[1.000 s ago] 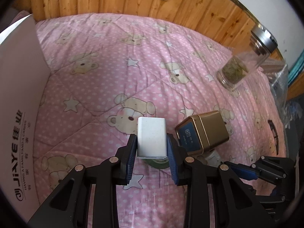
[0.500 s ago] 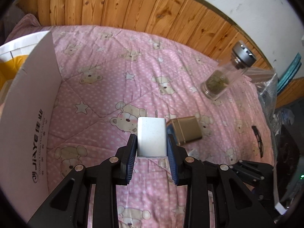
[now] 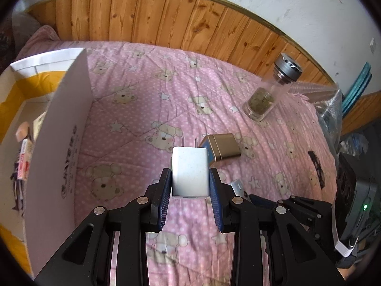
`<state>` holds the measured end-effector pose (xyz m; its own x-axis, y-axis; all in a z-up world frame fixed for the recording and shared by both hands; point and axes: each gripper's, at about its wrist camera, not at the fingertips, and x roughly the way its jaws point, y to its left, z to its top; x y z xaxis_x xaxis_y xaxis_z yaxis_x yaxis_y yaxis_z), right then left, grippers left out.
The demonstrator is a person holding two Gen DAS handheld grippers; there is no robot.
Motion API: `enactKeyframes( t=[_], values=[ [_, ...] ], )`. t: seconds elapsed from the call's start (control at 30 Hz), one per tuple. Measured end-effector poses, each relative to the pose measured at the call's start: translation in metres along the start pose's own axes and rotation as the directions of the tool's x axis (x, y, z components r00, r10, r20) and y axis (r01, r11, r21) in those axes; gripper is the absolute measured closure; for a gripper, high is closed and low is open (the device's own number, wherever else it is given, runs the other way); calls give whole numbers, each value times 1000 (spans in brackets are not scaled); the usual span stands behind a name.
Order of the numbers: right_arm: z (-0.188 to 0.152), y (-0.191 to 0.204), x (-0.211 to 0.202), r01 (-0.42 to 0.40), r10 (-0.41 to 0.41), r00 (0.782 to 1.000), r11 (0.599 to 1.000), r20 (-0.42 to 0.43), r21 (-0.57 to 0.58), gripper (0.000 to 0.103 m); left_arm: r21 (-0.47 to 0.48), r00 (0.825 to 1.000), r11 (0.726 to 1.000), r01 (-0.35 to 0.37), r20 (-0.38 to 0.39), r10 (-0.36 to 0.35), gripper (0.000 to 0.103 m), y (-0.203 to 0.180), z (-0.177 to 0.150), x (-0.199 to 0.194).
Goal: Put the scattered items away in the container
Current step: 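Lift the charger cube and lighter and carry both over the white box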
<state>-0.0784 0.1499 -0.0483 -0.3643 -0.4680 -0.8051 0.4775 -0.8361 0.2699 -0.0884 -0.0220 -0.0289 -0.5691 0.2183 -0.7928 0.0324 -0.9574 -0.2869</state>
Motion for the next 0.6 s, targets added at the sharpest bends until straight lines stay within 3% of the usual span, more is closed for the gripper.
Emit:
enactKeyframes(
  t=[0.6],
  values=[
    [-15, 60, -25, -37, 39, 998, 999, 46, -35, 82, 6, 996, 1000, 4, 84, -5, 71, 4, -19, -60]
  ],
)
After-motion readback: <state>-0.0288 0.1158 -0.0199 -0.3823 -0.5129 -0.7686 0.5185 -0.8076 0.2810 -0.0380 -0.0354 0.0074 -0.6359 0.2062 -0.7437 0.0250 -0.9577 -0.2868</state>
